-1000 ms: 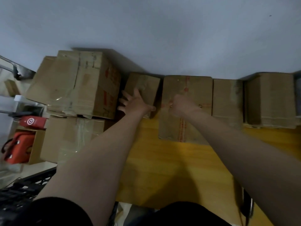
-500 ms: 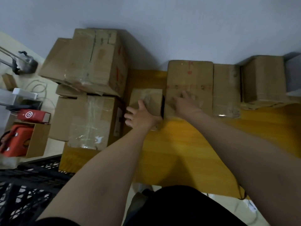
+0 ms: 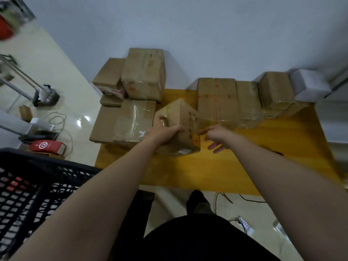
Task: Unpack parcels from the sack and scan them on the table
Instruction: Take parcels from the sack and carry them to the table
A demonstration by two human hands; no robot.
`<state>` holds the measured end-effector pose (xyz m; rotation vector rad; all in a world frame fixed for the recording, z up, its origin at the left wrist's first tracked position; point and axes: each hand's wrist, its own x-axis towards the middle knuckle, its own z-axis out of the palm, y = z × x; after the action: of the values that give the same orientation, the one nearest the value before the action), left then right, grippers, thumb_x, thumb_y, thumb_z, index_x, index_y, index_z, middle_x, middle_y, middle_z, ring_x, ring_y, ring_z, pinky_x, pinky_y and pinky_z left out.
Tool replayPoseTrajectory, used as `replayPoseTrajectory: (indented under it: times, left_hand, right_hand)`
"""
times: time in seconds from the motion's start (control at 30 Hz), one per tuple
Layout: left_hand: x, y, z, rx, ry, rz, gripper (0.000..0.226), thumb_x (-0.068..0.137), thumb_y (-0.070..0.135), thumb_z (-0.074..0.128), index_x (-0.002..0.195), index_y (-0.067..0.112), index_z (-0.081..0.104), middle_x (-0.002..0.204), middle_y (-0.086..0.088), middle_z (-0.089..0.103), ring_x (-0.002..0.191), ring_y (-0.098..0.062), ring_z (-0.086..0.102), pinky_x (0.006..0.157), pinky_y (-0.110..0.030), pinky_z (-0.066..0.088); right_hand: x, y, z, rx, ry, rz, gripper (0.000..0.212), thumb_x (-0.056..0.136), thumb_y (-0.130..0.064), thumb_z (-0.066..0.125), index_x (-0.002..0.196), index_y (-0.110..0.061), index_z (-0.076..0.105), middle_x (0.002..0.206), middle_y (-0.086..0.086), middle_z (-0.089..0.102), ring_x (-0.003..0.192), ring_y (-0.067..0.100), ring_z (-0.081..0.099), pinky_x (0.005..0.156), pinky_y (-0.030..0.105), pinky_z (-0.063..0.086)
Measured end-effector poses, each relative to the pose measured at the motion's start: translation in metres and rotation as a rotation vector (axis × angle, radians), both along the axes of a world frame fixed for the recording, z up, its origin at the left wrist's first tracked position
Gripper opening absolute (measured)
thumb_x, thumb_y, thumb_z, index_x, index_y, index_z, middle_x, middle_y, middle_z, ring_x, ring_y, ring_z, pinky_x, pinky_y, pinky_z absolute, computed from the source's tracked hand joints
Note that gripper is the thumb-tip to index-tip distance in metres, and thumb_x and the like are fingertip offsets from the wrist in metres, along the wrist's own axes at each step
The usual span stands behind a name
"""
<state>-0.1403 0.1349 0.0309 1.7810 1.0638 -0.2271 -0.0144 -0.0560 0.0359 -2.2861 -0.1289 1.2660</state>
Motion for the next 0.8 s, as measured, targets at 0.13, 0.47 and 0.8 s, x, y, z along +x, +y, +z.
replayPoseTrajectory:
  times: [0.13,0.47,0.8]
  left_hand:
    - [-0.037,0.010,0.048,-0.199,-0.191,0.045,0.104,0.052,0.057,0.090,0.139,0.039,0.036,0.137,-0.005,0.048,0.109,-0.028,0.059,0.077,-0.041,0.059]
    - [-0.117,0.014,0.121,-0.708,-0.359,0.053,0.113,0.038,0.056,0.099,0.139,0.027,0.058,0.132,-0.013,0.068,0.120,-0.037,0.063,0.085,-0.052,0.059]
    - [-0.127,0.005,0.130,-0.514,-0.435,0.013,0.078,0.074,0.031,0.087,0.141,0.029,0.048,0.135,-0.006,0.061,0.123,-0.032,0.060,0.087,-0.061,0.058]
  right_hand:
    - [-0.027,-0.004,0.033,0.231,-0.002,-0.186,0.017,0.101,-0.014,0.061,0.108,-0.028,0.068,0.115,0.003,0.071,0.084,0.028,0.074,0.073,0.043,0.060]
    - [-0.084,-0.021,0.076,0.477,0.235,-0.288,0.055,0.089,-0.058,0.066,0.134,-0.027,0.063,0.134,0.003,0.067,0.112,0.036,0.069,0.086,0.053,0.060]
    - [-0.097,-0.030,0.112,0.666,0.131,-0.356,0.065,0.073,-0.052,0.086,0.125,-0.018,0.067,0.117,0.007,0.077,0.102,0.029,0.075,0.076,0.044,0.062]
